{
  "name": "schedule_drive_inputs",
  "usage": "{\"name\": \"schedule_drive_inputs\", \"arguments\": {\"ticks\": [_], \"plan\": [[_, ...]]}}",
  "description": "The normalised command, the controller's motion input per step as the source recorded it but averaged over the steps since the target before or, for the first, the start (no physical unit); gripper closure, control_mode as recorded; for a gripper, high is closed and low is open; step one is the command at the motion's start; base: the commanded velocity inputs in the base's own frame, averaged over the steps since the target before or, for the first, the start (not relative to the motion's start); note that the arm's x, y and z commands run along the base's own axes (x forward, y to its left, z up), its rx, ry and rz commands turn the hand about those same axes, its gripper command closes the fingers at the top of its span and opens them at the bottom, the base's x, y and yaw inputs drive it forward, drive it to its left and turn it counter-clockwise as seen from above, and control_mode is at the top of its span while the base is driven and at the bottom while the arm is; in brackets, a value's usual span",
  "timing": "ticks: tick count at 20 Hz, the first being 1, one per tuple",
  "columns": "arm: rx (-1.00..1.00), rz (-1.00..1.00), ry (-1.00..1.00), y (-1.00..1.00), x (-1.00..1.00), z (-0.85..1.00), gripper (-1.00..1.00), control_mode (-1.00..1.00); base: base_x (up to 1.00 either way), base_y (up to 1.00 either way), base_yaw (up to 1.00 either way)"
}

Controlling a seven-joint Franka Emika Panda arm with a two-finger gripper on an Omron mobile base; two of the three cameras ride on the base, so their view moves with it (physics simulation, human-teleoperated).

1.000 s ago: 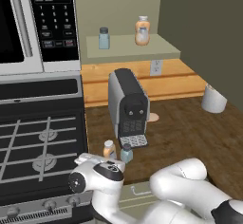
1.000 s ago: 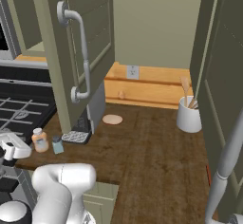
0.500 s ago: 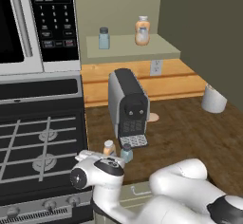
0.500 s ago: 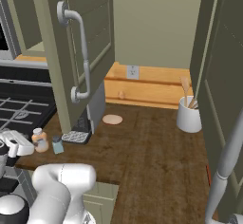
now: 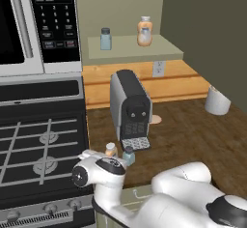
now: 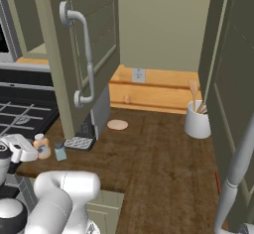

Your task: Put the shaker and condiment bottle from the counter next to their counterparts in the cabinet.

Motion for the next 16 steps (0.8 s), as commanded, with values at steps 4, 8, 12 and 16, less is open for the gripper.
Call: {"name": "schedule_drive_inputs", "arguments": {"ticks": [4,8,12,16], "plan": [[0.02,-0.08,0.01,-0.03,0.08,-0.13,1.00,-1.00,0.00,0.00,0.00],[0.00,-0.01,0.07,0.00,0.07,-0.10,1.00,-1.00,0.00,0.00,0.00],[0.00,0.00,-0.01,-0.03,0.23,0.04,1.00,-1.00,0.00,0.00,0.00],[-0.05,0.02,-0.13,-0.04,0.02,0.49,1.00,-1.00,0.00,0.00,0.00]]}}
